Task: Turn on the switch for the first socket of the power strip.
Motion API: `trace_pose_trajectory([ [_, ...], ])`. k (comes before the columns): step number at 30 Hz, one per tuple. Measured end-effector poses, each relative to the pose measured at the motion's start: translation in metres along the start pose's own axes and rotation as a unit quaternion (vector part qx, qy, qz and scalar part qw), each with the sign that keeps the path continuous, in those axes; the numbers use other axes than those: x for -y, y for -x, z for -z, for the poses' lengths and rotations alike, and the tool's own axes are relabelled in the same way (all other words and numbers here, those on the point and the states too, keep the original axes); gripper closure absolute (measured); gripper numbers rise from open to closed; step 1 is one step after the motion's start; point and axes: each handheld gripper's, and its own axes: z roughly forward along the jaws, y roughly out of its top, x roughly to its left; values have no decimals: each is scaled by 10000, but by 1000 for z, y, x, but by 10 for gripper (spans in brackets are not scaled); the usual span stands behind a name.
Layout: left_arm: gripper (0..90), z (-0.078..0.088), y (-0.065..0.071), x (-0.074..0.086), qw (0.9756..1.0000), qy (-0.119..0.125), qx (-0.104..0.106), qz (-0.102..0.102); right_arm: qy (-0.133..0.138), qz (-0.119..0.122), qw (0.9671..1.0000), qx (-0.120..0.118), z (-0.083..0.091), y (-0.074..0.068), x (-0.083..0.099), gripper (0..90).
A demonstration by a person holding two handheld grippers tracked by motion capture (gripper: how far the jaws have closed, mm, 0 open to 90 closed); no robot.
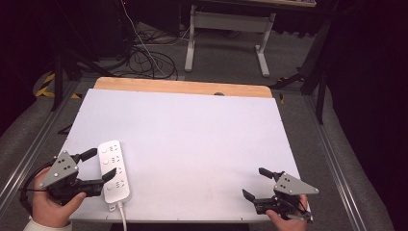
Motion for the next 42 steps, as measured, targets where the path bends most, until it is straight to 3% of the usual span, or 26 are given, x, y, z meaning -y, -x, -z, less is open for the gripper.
trace_pose_trajectory([
  [5,119,4,-8,12,10000,22,-41,-41,14,-7,10000,-9,0,0,0,106],
  [6,119,4,-9,17,9999,10,-38,-150,10,-4,10000,-13,0,0,0,106],
  [10,119,4,-11,24,9996,-100,-21,-277,19,-17,10000,-15,1,0,0,106],
  [16,114,8,-19,38,9998,-178,103,-83,31,-23,10000,-30,1,0,0,106],
  [24,109,6,-24,55,9986,-460,257,57,19,-29,10000,-22,1,1,0,106],
  [35,98,8,-25,72,9977,-550,383,51,36,-34,10000,-38,1,1,1,106],
  [36,98,7,-23,74,9972,-599,425,124,32,-28,10000,-33,1,1,1,106],
  [42,100,6,-22,80,9958,-765,507,19,20,-20,10000,-31,1,1,0,106],
])
